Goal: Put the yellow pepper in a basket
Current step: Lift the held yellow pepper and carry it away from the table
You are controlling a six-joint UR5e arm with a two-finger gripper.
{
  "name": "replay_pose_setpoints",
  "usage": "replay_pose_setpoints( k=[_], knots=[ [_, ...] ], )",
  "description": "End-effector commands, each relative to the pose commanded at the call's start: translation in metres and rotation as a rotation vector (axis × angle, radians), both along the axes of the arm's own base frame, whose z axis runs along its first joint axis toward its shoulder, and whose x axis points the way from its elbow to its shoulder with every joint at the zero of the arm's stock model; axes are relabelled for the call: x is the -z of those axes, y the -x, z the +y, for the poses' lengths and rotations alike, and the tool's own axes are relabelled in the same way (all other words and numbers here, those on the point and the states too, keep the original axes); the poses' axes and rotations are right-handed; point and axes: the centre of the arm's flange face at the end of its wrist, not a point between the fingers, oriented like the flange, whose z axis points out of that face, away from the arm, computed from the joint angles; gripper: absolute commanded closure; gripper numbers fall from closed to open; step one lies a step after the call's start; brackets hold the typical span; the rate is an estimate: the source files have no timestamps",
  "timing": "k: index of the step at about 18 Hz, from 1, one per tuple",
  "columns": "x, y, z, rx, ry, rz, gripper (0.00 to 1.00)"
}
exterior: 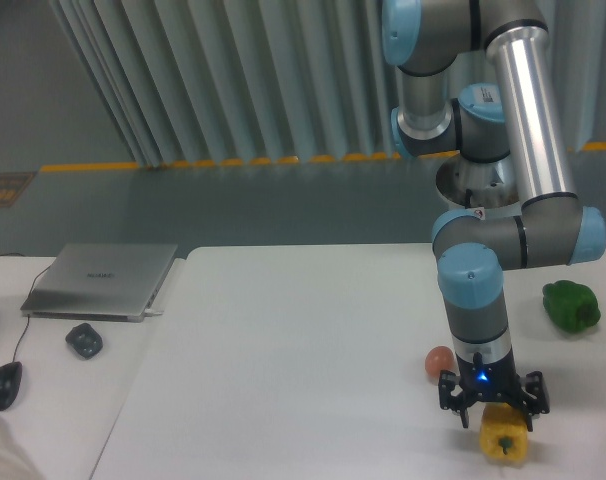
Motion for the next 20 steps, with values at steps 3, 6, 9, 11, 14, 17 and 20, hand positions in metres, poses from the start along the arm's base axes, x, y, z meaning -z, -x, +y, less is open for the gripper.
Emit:
replay_pose_setpoints(
  k=[3, 6, 9, 11, 14, 17, 20],
  knots=[
    [-0.007, 0.000, -0.002, 0.029, -0.002, 0.007, 0.12],
    [-0.021, 0.002, -0.004, 0.036, -0.018, 0.021, 0.30],
    [-0.036, 0.008, -0.010, 0.038, -0.034, 0.037, 0.42],
    [-0.037, 0.007, -0.010, 0.041, -0.033, 0.037, 0.53],
    [-0.039, 0.008, -0.011, 0.039, -0.036, 0.040, 0.57],
    [-0.041, 0.008, -0.011, 0.043, -0.038, 0.040, 0.60],
    [-0.081, 0.020, -0.029, 0.085, -0.065, 0.084, 0.60]
  ],
)
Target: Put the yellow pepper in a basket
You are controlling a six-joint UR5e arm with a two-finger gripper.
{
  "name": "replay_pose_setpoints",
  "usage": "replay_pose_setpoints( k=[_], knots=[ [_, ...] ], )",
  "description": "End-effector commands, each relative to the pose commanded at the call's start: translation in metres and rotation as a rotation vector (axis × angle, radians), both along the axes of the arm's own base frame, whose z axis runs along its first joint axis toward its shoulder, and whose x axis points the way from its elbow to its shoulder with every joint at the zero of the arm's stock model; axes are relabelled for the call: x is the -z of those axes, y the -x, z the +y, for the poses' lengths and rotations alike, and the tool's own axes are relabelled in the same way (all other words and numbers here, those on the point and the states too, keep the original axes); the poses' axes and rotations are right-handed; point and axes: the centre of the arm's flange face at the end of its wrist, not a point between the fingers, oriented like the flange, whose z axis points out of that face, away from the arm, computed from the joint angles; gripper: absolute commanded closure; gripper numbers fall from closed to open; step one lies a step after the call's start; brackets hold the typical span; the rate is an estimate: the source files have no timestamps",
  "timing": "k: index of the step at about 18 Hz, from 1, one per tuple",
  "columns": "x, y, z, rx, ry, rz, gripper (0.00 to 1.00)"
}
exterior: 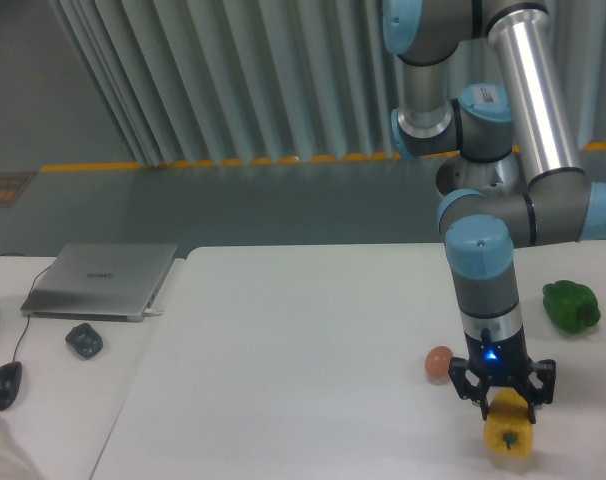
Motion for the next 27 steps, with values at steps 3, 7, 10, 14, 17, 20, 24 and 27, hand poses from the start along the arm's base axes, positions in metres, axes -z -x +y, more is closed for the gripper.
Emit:
replay_pose_setpoints(
  k=[3, 7, 10, 14, 17, 20, 24, 27],
  knots=[
    [-0.045, 0.031, -0.038, 0.059, -0.020, 0.051, 0.60],
    [-0.066, 0.066, -0.079, 0.101, -0.017, 0.084, 0.60],
    [-0.074, 0.106, -0.119, 0.094, -0.036, 0.080, 0.60],
    [-0.077, 0.167, -0.192, 0.133, -0.014, 0.100, 0.60],
    [-0.068, 0.214, -0.258, 0.177, 0.026, 0.109, 0.60],
    [-0.058, 0.241, -0.303, 0.228, 0.062, 0.109, 0.60],
    [-0.036, 0.265, -0.335, 0.254, 0.089, 0.092, 0.60],
    [-0.024, 0.279, -0.350, 0.265, 0.101, 0.084, 0.59]
  ],
)
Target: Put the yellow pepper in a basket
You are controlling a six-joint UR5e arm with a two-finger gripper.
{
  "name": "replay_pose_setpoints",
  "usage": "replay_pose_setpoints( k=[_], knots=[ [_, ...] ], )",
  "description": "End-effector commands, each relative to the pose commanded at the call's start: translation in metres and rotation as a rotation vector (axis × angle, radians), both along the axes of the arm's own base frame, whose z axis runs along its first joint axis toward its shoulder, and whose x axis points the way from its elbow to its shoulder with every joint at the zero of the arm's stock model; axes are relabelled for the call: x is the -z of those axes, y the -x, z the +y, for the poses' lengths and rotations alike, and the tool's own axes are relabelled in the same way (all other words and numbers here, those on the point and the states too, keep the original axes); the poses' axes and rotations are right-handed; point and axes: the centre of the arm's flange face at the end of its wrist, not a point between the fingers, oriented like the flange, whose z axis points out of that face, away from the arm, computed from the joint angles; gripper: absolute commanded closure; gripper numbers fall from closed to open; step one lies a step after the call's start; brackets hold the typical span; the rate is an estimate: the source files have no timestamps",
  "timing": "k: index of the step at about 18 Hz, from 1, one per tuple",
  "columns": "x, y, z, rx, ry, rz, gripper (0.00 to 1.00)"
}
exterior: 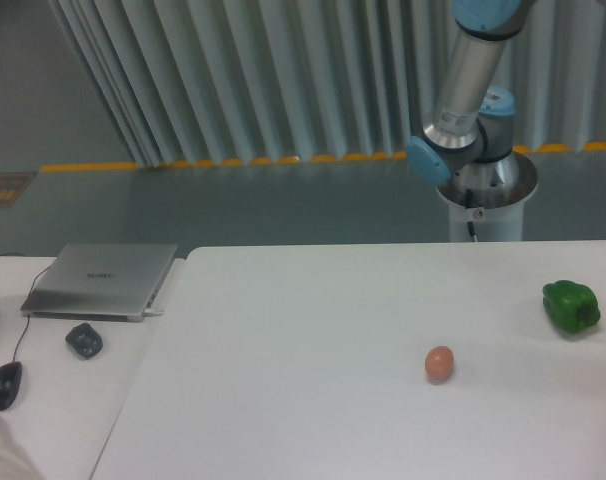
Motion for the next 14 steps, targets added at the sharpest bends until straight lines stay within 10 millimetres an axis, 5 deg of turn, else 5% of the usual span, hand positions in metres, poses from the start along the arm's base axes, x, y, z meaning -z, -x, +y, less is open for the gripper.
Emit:
replay_pose_setpoints(
  k=[1, 2, 3, 11, 14],
  knots=[
    [0.004, 0.002, -0.002, 0.013, 0.006, -0.004, 0.51],
    [0.004, 0.001, -0.001, 0.017, 0.007, -0.004, 0.33],
    [0.003, 0.000, 0.001, 0.026, 0.009, -0.001, 0.00],
    [-0.037, -0.052, 0.034, 0.092, 0.003, 0.037, 0.00],
    [-0.064, -0.090, 0.071, 0.153, 0.000, 0.055, 0.00]
  ],
)
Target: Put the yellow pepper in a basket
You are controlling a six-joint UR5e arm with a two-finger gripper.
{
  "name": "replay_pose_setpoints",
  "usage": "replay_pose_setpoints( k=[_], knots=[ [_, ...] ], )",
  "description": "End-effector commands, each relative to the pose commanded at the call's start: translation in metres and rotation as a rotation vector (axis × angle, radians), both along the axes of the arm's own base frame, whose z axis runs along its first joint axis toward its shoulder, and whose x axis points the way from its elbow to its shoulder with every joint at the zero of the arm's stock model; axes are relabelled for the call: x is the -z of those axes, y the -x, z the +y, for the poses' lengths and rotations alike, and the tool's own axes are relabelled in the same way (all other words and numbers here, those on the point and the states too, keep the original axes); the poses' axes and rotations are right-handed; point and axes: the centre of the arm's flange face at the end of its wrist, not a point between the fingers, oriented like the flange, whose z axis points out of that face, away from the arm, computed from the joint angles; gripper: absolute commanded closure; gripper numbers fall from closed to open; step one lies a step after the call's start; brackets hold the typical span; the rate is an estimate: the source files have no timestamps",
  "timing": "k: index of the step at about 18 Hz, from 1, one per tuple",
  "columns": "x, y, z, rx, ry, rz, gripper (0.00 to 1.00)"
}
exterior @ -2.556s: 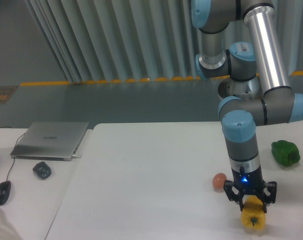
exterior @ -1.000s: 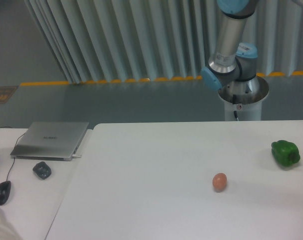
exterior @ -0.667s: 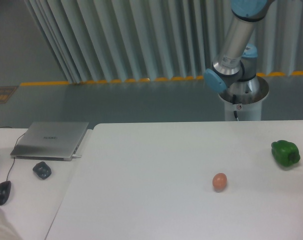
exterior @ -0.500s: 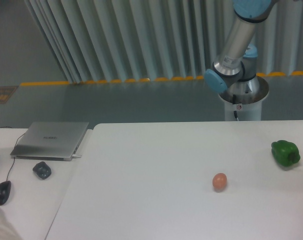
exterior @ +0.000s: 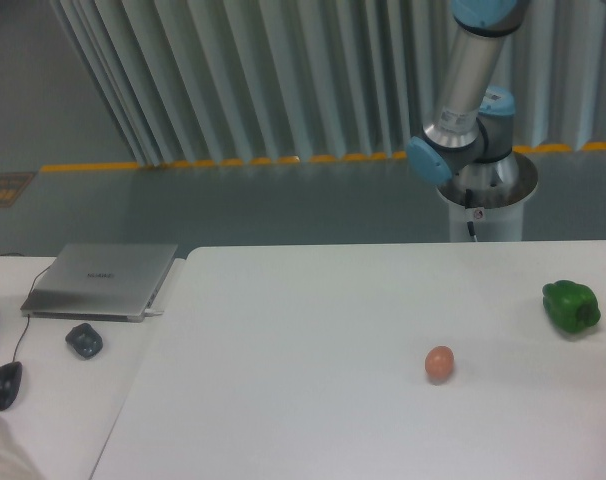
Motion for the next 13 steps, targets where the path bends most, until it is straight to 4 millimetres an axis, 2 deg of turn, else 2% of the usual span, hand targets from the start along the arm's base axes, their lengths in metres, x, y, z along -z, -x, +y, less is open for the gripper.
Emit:
replay_pose_setpoints(
  k=[2, 3, 5, 7, 11, 13],
  knots=[
    [-0.020, -0.026, 0.003, 0.021, 0.023, -0.052, 0.00],
    [-0.026, -0.038, 0.012, 0.046, 0.034, -0.078, 0.00],
    [-0.040, -0.069, 0.033, 0.154, 0.052, -0.069, 0.00],
    [-0.053, -0.089, 0.038, 0.278, 0.085, -0.053, 0.00],
    [-0.057, -0.114, 0.056, 0.446, 0.128, -0.048, 0.00],
    [-0.044, -0.119, 0.068, 0.473, 0.140, -0.094, 0.00]
  ],
)
